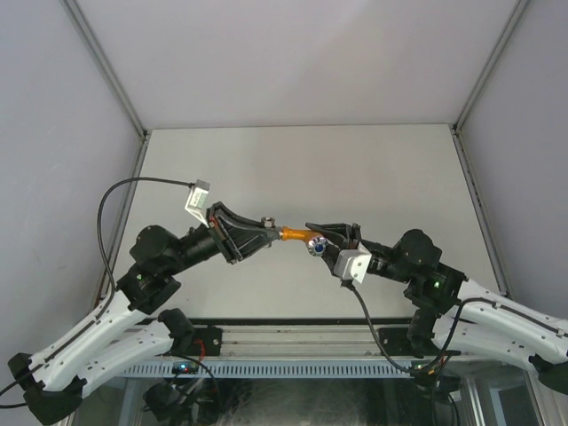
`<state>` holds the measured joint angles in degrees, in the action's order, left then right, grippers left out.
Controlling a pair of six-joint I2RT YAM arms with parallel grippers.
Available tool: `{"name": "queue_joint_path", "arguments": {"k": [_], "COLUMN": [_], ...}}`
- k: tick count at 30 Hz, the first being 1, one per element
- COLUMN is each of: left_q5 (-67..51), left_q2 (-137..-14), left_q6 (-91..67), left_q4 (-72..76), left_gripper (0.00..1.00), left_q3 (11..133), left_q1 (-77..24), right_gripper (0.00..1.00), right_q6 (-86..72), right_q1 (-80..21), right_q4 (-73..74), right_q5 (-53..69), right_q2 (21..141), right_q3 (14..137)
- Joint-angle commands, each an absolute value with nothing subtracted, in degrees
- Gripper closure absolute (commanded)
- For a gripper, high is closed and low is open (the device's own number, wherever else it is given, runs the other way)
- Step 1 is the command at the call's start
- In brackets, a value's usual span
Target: Install the water faucets
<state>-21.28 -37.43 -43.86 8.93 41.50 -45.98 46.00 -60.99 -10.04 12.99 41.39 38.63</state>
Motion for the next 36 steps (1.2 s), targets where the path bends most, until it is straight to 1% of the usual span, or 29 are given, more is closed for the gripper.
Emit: {"name": "queue_joint_path", "arguments": {"k": [1,7,13,16,19,23,30,34,36], "left_q5": [-25.42,-27.12,-27.41,-27.86,-27.80,-27.35,-28.67,-30.89,-30.60], "left_q2": [-36.45,-36.43,-35.20,-34.59,-34.40,-34.27,-33.79,-34.24,-34.33], "left_q6": [-38.82,-33.58,-29.35,-27.55,-25.27,-24.36,-22.20,-19.89,-18.75], "left_q4": [12.20,12.09,11.98,12.18,12.18,11.48,11.78,11.79,11.93], "left_gripper": [1.00,1.00,1.00,1.00,1.00,1.00,1.00,1.00,1.00], "left_q3": [42.81,43.00,42.12,41.47,41.22,41.53,40.44,40.45,40.28], "left_q1": [-46.32,-46.33,-46.32,-46.32,-46.32,-46.31,-46.36,-46.32,-46.34], "right_gripper": [1.00,1.00,1.00,1.00,1.00,1.00,1.00,1.00,1.00], "right_q6": [26.98,12.65,-2.43,-7.18,-15.09,-19.43,-34.81,-46.78,-49.36], "right_q1": [-57.88,-54.06,-50.58,-49.42,-49.17,-48.60,-44.40,-40.56,-39.42], "right_q4": [-11.23,-12.10,-13.29,-14.25,-16.33,-16.48,-16.70,-18.75,-18.14], "right_q5": [21.03,27.05,28.85,30.39,28.64,27.67,29.74,35.60,37.60], "right_q2": [42.06,42.87,43.61,43.98,43.77,44.27,45.39,47.92,49.36], "right_q3": [43.87,45.57,46.68,46.89,46.93,46.96,47.36,47.60,47.97]}}
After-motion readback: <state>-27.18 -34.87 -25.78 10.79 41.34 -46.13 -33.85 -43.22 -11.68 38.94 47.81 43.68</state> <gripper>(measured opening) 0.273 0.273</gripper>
